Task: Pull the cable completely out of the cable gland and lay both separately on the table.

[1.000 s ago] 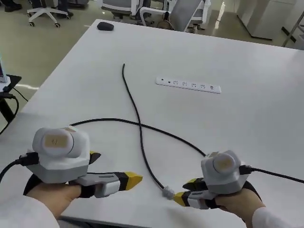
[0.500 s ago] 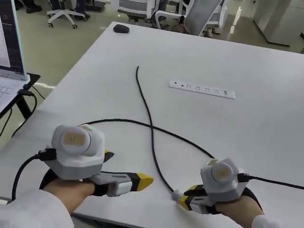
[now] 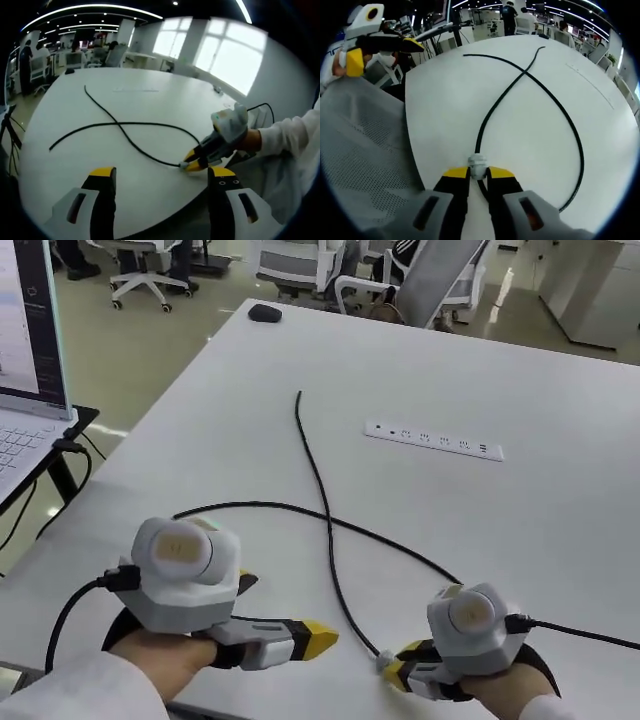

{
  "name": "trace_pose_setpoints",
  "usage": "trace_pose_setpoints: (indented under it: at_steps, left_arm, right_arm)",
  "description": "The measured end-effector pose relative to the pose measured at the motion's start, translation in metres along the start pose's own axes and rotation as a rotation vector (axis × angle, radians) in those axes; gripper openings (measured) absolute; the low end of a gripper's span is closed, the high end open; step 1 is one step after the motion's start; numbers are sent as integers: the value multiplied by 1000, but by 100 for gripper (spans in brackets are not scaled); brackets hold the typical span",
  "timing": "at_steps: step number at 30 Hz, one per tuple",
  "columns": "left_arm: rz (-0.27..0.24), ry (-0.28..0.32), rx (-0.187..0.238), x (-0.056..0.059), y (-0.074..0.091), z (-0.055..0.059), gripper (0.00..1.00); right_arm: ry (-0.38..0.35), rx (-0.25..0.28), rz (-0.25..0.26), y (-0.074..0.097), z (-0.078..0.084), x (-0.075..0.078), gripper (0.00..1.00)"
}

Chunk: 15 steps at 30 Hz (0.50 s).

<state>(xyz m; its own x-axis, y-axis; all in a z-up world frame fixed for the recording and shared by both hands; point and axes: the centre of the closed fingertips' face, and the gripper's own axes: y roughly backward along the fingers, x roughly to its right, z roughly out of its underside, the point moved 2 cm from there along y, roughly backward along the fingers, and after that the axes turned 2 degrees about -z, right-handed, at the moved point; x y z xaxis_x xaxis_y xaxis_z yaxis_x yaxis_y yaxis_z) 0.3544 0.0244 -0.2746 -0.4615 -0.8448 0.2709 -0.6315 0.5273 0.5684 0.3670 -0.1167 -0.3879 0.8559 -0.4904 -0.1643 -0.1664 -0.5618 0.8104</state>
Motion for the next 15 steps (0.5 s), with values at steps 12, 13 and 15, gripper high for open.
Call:
trace_pose_setpoints:
  at_steps: [12, 13, 15]
  left_arm:
    - [50, -51, 17, 12, -1, -4, 70]
    - [55, -56, 24, 14, -1, -5, 70]
    - [63, -58, 42, 16, 1, -9, 69]
  right_arm:
    - [154, 101, 19, 54, -45, -14, 12]
    - [173, 104, 24, 58, -47, -16, 12]
    - [229, 111, 39, 67, -54, -19, 12]
